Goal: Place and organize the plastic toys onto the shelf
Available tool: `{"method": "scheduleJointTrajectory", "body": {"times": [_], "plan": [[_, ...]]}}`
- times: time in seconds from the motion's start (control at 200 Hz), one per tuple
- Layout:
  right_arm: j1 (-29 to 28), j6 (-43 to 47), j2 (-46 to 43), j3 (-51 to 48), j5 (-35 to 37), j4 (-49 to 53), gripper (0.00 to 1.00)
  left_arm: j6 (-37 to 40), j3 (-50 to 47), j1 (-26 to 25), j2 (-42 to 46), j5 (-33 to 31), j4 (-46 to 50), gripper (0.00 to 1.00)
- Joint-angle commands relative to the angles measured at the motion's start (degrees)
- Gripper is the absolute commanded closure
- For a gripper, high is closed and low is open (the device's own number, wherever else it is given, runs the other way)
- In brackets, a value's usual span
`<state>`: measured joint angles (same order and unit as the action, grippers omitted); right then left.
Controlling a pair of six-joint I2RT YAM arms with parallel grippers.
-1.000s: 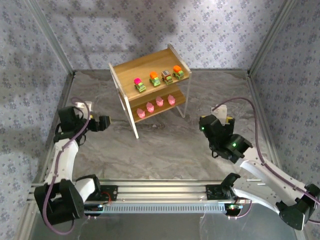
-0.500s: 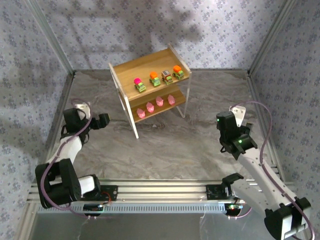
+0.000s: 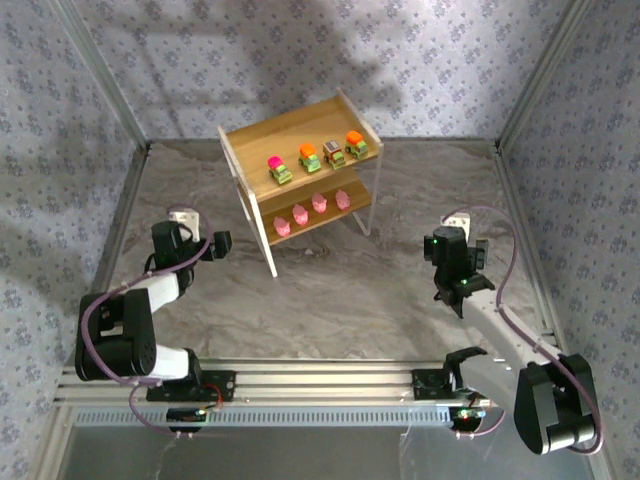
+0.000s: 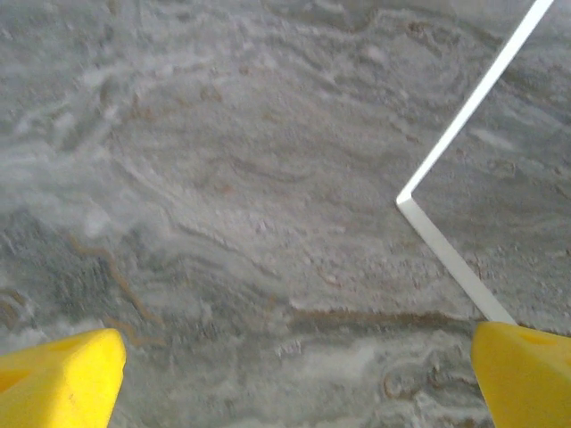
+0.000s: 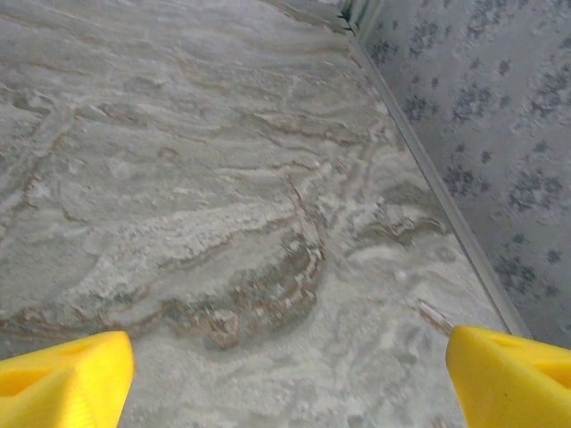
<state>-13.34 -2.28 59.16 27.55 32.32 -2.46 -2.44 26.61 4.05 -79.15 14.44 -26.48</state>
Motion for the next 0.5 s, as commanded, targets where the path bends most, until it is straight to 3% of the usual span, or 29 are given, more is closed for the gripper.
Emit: {"method": "scheduleJointTrajectory", "body": {"times": [0.0, 0.205, 0.495], "plan": [[1.42, 3.00, 2.64, -1.44, -4.70, -7.87, 0.07, 2.60, -0.30, -1.27, -0.70, -3.16, -7.52, 0.00], [1.18, 6.29, 9.29, -1.54, -10.50, -14.56, 0.10, 2.78, -1.89, -0.78, -3.90, -4.68, -14.25, 0.00], [2.47, 7.56, 10.58, -5.25, -15.48, -25.96, 0.09, 3.27, -2.64, -1.26, -7.45, -5.73, -18.51, 0.00]]}}
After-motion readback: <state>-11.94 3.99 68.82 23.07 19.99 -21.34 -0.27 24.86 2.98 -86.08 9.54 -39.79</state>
